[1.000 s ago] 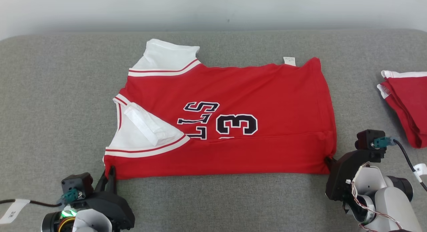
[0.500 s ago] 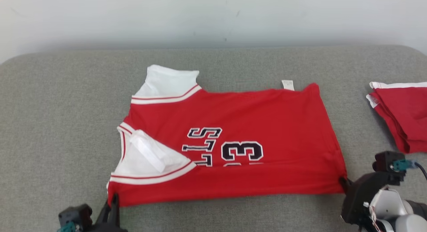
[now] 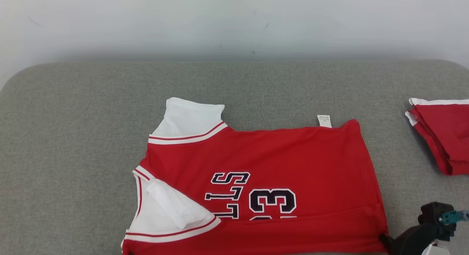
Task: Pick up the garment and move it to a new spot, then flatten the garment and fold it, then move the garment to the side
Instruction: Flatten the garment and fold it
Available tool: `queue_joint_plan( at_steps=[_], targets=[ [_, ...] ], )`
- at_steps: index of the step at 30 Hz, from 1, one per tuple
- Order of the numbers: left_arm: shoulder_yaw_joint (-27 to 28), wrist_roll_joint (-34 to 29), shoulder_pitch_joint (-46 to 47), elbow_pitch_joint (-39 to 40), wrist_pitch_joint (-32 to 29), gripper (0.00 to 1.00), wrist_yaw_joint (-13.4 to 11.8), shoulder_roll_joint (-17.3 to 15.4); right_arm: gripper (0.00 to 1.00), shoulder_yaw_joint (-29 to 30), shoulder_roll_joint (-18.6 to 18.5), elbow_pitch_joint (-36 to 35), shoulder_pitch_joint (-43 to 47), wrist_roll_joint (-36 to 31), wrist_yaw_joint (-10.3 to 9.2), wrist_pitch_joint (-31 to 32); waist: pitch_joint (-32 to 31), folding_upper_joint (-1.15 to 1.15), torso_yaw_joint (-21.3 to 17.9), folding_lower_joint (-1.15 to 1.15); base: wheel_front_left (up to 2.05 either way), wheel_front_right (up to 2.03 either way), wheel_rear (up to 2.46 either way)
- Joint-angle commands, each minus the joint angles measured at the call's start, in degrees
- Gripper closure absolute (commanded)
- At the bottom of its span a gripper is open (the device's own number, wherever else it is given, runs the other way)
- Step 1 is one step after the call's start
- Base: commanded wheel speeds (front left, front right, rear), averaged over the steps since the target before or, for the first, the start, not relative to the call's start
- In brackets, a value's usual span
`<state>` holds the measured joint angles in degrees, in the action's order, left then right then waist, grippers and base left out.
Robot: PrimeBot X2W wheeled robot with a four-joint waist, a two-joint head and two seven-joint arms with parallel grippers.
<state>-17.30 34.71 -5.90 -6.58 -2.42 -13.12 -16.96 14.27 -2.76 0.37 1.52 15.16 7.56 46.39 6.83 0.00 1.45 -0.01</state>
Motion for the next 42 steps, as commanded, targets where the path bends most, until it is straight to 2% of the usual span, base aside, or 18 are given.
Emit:
queue_joint_plan(
  at_steps=[1, 10, 11, 12, 13, 19, 24, 29, 34, 41, 42],
  targets=[
    [0.2, -0.1, -0.9, 0.2, -0.2, 1.0, -0.6, -0.7, 1.0, 0.3, -0.2, -0.2, 1.0, 0.6, -0.17, 0.0, -0.2, 0.0, 0.1, 0.01, 0.0, 0.0, 0.0],
    [-0.2, -0.9, -1.4, -2.7, 0.9, 1.0, -0.4, -1.3, 1.0, -0.6, -0.3, 0.5, 5.0, 1.2, -0.17, 0.6, -1.1, 0.0, -0.2, 0.01, 0.0, 0.0, 0.0],
    [-0.1, -1.0, -1.3, -3.1, 1.2, 0.81, -0.4, -1.3, 1.0, -0.7, -0.2, 0.6, 5.1, 1.2, -0.17, 0.5, -1.2, 0.0, -0.4, 0.01, 0.0, 0.0, 0.0],
    [-0.1, -1.0, -1.2, -3.6, 1.5, 0.13, -0.5, -1.2, 0.64, -0.9, -0.2, 0.7, 5.2, 1.3, -0.17, 0.4, -1.3, 0.0, -0.5, 0.01, 0.0, 0.0, 0.0],
    [0.1, -1.0, -1.1, -4.0, 1.8, 0.0, -0.6, -1.1, 0.0, -1.0, -0.2, 0.8, 5.3, 1.5, -0.17, 0.4, -1.4, 0.0, -0.5, 0.01, 0.0, 0.0, 0.0],
    [1.2, -0.1, -1.4, -5.1, 3.3, 0.0, -0.8, -1.6, 0.0, -0.9, -0.2, 0.1, 5.6, 1.3, -0.17, 0.8, -2.1, 0.0, -0.7, 0.01, 0.0, 0.0, 0.0],
    [2.8, -0.6, -0.9, -2.5, 4.5, 0.0, -1.3, -3.5, 0.0, 0.1, -0.2, -3.0, 5.1, 0.7, -0.16, 0.0, -2.8, 0.0, -0.7, 0.01, 0.0, 0.0, 0.0],
    [3.0, -1.6, 2.7, 1.5, 1.8, 0.0, -1.3, -5.9, 0.0, -1.1, -0.1, -7.0, 2.3, -1.0, -0.16, 0.1, -2.5, 0.0, -1.5, 0.01, 0.0, 0.0, 0.0],
    [1.5, -3.6, 12.6, 2.3, -2.4, 0.0, -0.8, -7.5, 0.0, -4.3, -0.1, -8.8, -3.9, -3.8, -0.16, 0.1, 0.3, 0.0, -2.4, 0.01, 0.0, 0.0, 0.0],
    [-1.9, -6.0, 32.1, -8.1, -7.7, 0.0, 3.2, -7.1, 0.0, -11.9, -0.1, -7.8, -13.9, -6.1, -0.16, -0.6, 8.1, 0.0, -5.1, 0.01, 0.0, 0.0, 0.0],
    [-1.9, -6.0, 32.1, -8.1, -7.7, 0.0, 3.2, -7.1, 0.0, -11.9, -0.1, -7.8, -13.9, -6.1, -0.16, -0.6, 8.1, 0.0, -5.1, 0.01, 0.0, 0.0, 0.0]
  ],
)
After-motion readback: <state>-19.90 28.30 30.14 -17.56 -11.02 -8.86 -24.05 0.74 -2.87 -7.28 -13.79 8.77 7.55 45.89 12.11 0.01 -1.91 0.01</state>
